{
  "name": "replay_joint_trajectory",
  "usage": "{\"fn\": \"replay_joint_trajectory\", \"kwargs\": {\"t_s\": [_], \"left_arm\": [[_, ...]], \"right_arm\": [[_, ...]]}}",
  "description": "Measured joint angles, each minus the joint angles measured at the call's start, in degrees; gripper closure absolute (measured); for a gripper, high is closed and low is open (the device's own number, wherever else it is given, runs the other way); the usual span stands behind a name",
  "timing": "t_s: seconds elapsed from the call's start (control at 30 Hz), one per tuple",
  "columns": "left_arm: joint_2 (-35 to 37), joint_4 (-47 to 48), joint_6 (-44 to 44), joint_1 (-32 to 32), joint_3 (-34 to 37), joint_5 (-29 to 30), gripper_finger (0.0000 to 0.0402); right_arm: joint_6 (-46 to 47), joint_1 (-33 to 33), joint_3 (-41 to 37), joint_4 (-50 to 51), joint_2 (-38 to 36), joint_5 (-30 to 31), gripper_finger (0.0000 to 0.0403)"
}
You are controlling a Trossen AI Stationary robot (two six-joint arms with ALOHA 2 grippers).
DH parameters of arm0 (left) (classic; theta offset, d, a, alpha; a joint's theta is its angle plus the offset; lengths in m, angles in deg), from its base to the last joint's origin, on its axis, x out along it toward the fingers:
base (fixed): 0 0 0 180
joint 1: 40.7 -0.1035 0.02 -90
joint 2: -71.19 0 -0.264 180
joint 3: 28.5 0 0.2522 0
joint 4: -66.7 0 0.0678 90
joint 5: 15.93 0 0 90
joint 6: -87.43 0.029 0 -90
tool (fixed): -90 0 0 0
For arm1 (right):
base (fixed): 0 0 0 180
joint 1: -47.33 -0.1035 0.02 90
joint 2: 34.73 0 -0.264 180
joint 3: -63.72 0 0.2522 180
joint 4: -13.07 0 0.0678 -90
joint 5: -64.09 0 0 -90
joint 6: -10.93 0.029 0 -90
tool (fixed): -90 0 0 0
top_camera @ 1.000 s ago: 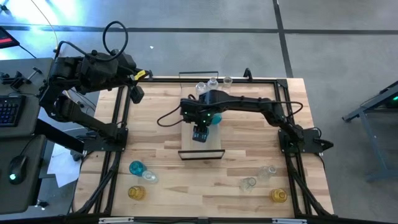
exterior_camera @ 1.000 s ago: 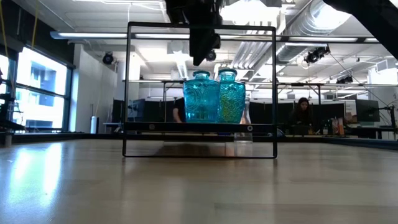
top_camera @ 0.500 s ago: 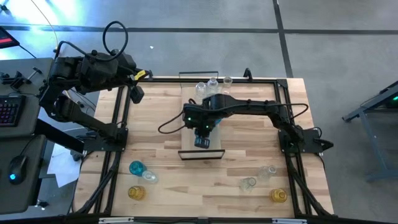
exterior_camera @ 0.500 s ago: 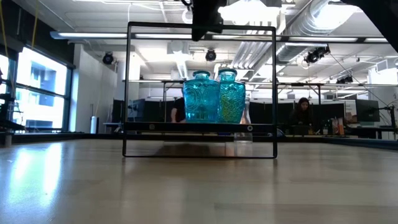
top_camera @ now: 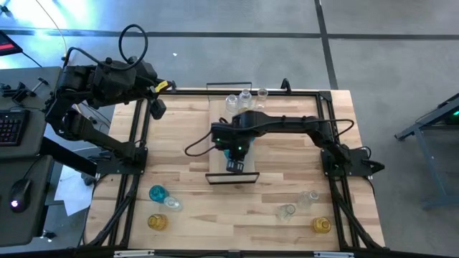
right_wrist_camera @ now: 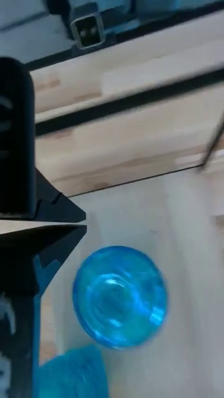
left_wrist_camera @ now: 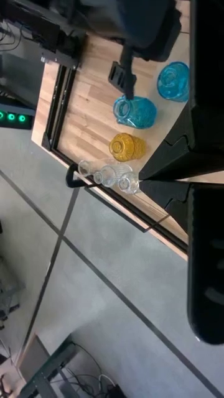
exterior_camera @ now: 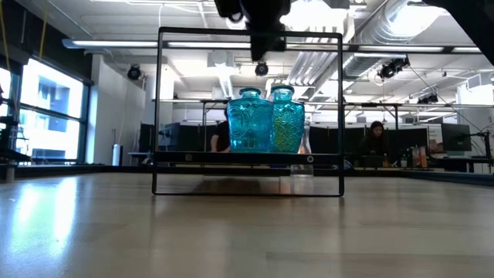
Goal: Sort vases onto shelf
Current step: Put the right blue flower vase on the shelf aligned with the other blue flower vase
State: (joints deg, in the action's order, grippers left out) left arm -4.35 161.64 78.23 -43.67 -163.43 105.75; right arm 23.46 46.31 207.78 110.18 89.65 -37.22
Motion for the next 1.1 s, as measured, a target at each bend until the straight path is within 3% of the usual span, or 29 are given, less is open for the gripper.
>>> {"fn": "replay_joint_trajectory", "kwargs": {"t_s": [0.2,0.53,1.1], "left_arm": [[0.0,0.0,0.1,0.0,0.0,0.0,0.0401],[0.0,0.0,-0.2,0.0,0.0,0.0,0.0401],[0.0,0.0,-0.2,0.0,0.0,0.0,0.0401]], "right_arm": [[-0.6,-0.9,-6.5,-4.9,0.1,-1.4,0.0403],[-2.1,0.0,-11.0,-9.3,0.0,-2.4,0.0403],[-5.1,3.5,-12.1,-11.0,0.0,-0.7,0.0403]]}}
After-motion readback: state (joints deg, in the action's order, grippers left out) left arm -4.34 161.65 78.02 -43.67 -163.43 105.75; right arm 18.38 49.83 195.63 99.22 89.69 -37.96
